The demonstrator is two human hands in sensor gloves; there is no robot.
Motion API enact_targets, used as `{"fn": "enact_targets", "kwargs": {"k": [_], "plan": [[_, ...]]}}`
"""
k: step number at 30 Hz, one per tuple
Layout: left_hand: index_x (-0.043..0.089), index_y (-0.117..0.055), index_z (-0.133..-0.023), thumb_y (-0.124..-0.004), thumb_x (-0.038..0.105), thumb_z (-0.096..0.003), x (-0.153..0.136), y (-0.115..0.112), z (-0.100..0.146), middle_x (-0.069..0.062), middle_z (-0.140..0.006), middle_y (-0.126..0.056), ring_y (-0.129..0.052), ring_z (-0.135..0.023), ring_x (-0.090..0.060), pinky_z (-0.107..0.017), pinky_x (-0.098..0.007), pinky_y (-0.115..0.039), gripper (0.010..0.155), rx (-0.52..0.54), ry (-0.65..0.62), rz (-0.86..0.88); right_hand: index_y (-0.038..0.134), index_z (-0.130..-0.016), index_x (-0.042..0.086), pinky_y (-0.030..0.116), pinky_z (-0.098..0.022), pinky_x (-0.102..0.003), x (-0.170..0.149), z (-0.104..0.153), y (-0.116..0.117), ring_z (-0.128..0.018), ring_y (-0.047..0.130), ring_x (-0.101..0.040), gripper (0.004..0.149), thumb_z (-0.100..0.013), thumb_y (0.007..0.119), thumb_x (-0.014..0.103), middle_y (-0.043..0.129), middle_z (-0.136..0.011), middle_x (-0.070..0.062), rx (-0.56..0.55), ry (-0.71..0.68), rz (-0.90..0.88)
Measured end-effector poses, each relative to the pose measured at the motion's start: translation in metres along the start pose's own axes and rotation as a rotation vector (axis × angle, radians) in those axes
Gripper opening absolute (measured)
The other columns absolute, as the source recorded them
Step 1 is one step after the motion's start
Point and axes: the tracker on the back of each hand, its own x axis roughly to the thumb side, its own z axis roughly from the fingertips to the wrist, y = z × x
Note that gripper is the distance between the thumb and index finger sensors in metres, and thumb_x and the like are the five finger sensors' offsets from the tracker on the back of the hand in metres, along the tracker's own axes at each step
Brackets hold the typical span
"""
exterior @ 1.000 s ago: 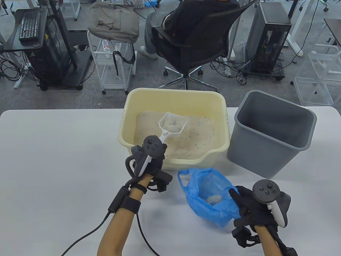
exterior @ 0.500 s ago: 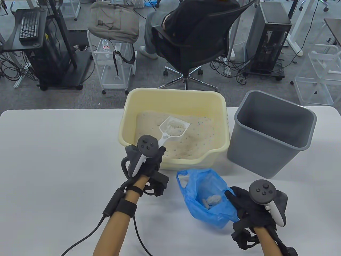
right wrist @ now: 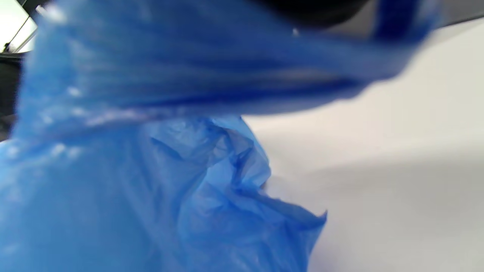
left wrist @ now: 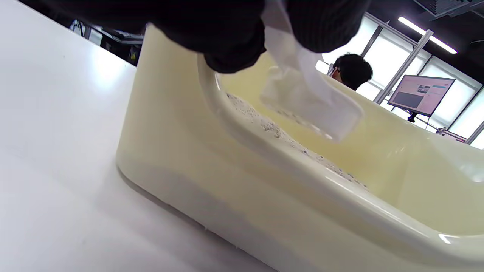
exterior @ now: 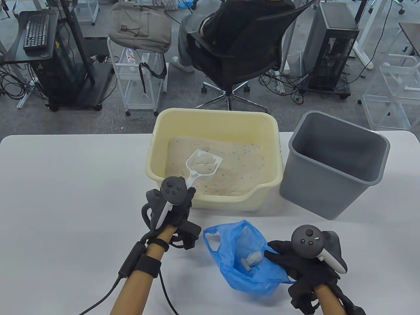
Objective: Scoop cat litter
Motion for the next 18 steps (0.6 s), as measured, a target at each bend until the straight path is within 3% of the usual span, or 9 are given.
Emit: {"fn": "enact_targets", "kwargs": {"k": [2,6,11,18], "plan": [[0.015,-0.064,-0.108,-0.067,0.045,-0.0582,-0.001,0.007,0.004,-0.009,-0.081,-0.088,-0.091,-0.037,-0.013,-0.028,-0.031,-0.087,0.059,0.049,-0.032,-0.026,0.082,-0.085,0.027,0.084,-0.02,-0.025,-0.001,0.0,-0.001,-0.024,0.097,-0.008,0.041,-0.05,0.078,0.048,0.099,-0.059,0.004,-0.044,0.015,0.04],[0.014,-0.066,-0.108,-0.067,0.045,-0.0582,-0.002,0.028,0.025,-0.009,-0.079,-0.09,-0.092,-0.035,-0.014,-0.026,-0.031,-0.087,0.059,0.012,-0.112,0.033,0.081,-0.086,0.027,0.084,-0.02,-0.025,-0.006,0.0,-0.002,-0.024,0.097,-0.007,0.041,-0.051,0.077,0.048,0.099,-0.06,0.004,-0.102,0.067,0.029],[0.014,-0.07,-0.106,-0.07,0.047,-0.0573,0.005,0.048,0.068,-0.01,-0.078,-0.092,-0.092,-0.034,-0.013,-0.025,-0.031,-0.087,0.059,-0.108,-0.258,0.021,0.081,-0.086,0.027,0.084,-0.02,-0.024,-0.011,-0.001,-0.003,-0.025,0.098,-0.007,0.041,-0.051,0.076,0.048,0.098,-0.06,0.004,-0.139,0.112,0.013],[0.015,-0.072,-0.106,-0.071,0.046,-0.057,0.028,0.047,0.121,-0.01,-0.077,-0.093,-0.091,-0.034,-0.014,-0.025,-0.031,-0.086,0.058,-0.29,-0.411,0.004,0.08,-0.087,0.025,0.084,-0.018,-0.024,-0.015,0.0,-0.002,-0.022,0.097,-0.006,0.041,-0.053,0.074,0.047,0.099,-0.059,0.004,-0.18,0.176,-0.021]]}}
